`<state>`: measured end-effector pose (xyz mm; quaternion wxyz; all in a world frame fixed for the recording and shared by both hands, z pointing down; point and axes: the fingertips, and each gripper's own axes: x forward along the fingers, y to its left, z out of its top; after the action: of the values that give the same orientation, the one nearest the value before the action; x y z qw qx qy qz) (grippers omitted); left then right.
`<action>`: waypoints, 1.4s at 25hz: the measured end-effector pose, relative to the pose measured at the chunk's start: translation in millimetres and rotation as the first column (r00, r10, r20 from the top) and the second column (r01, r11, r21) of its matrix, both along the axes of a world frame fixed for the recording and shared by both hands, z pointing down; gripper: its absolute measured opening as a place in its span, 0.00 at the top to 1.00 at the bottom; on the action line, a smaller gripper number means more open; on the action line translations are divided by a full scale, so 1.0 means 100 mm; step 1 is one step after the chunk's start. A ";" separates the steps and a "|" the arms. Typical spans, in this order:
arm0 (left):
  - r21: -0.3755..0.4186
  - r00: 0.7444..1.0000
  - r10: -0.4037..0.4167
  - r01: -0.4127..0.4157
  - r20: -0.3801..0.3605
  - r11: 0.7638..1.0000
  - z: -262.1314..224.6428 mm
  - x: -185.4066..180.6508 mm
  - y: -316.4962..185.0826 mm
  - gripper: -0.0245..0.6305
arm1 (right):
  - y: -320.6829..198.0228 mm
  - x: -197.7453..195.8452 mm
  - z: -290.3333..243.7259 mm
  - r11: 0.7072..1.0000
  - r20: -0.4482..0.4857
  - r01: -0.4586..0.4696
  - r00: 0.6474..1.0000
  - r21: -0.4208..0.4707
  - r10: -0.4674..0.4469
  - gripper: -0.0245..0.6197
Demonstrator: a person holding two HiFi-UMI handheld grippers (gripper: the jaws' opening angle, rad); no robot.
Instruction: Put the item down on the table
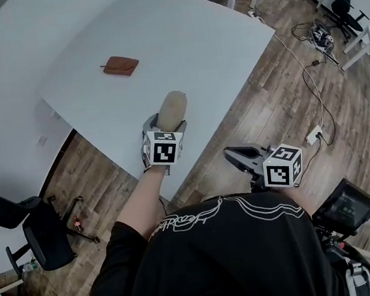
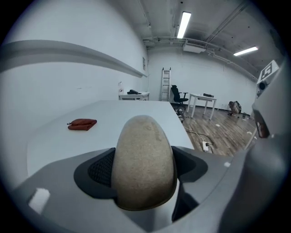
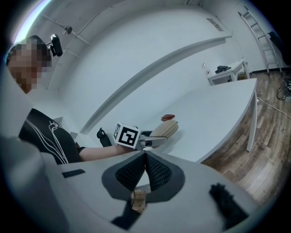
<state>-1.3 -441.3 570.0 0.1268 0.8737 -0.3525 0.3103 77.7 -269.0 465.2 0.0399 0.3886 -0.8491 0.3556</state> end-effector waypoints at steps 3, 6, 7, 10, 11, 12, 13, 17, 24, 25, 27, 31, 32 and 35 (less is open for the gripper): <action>-0.002 0.999 -0.004 0.004 0.051 1.000 0.20 0.03 -0.14 0.37 | -0.04 0.08 0.05 1.000 -0.010 -0.013 1.000 -0.012 0.013 0.95; -0.013 0.995 -0.007 0.009 0.099 1.000 0.39 0.07 -0.19 0.37 | -0.01 0.16 0.09 0.999 0.001 -0.026 1.000 -0.028 0.026 0.95; -0.018 0.994 -0.011 0.013 0.106 1.000 0.43 0.06 -0.20 0.37 | 0.00 0.17 0.10 0.999 0.003 -0.027 1.000 -0.034 0.027 0.95; -0.014 0.993 -0.015 0.017 0.116 1.000 0.52 0.04 -0.24 0.37 | -0.02 0.19 0.12 0.998 0.002 -0.030 1.000 -0.047 0.030 0.95; -0.009 0.993 -0.013 0.014 0.116 1.000 0.53 0.05 -0.24 0.37 | -0.02 0.20 0.13 0.998 0.002 -0.034 0.999 -0.048 0.034 0.95; -0.003 0.993 -0.009 0.009 0.119 1.000 0.55 0.06 -0.23 0.37 | -0.02 0.21 0.13 0.998 0.002 -0.039 0.999 -0.046 0.039 0.95; 0.005 0.992 -0.004 0.003 0.125 1.000 0.56 0.07 -0.23 0.37 | -0.02 0.22 0.13 0.998 0.004 -0.044 0.999 -0.044 0.044 0.95; 0.019 0.988 0.018 -0.022 0.156 1.000 0.58 0.09 -0.23 0.37 | -0.01 0.23 0.09 0.998 0.012 -0.049 0.999 -0.039 0.050 0.95; 0.009 0.992 0.068 -0.070 0.106 0.998 0.49 0.12 -0.14 0.27 | 0.01 0.24 0.09 0.999 0.020 -0.049 0.999 -0.021 0.050 0.95; 0.007 0.992 0.074 -0.075 0.099 0.997 0.47 0.10 -0.12 0.27 | 0.00 0.21 0.06 0.999 0.027 -0.039 0.999 -0.004 0.039 0.95; 0.000 0.993 0.077 -0.077 0.086 0.997 0.40 0.05 -0.07 0.28 | -0.02 0.15 -0.02 0.999 0.042 -0.013 0.999 0.033 0.012 0.95; -0.018 0.998 0.063 -0.063 0.013 0.998 0.08 -0.05 0.11 0.29 | -0.01 0.08 -0.12 0.998 0.022 0.022 0.999 0.062 -0.023 0.95; -0.024 0.998 0.062 -0.063 -0.021 0.998 -0.05 -0.05 0.20 0.30 | -0.01 0.06 -0.13 0.997 0.013 0.029 0.999 0.068 -0.030 0.95; -0.037 0.987 0.057 -0.063 -0.148 0.997 -0.43 -0.04 0.55 0.43 | 0.03 -0.02 -0.18 0.993 -0.025 0.063 0.998 0.096 -0.061 0.95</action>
<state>-5.4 -386.8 527.4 0.1612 0.9016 -0.3091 0.2560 75.6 -266.2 447.4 0.0413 0.3676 -0.8764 0.3085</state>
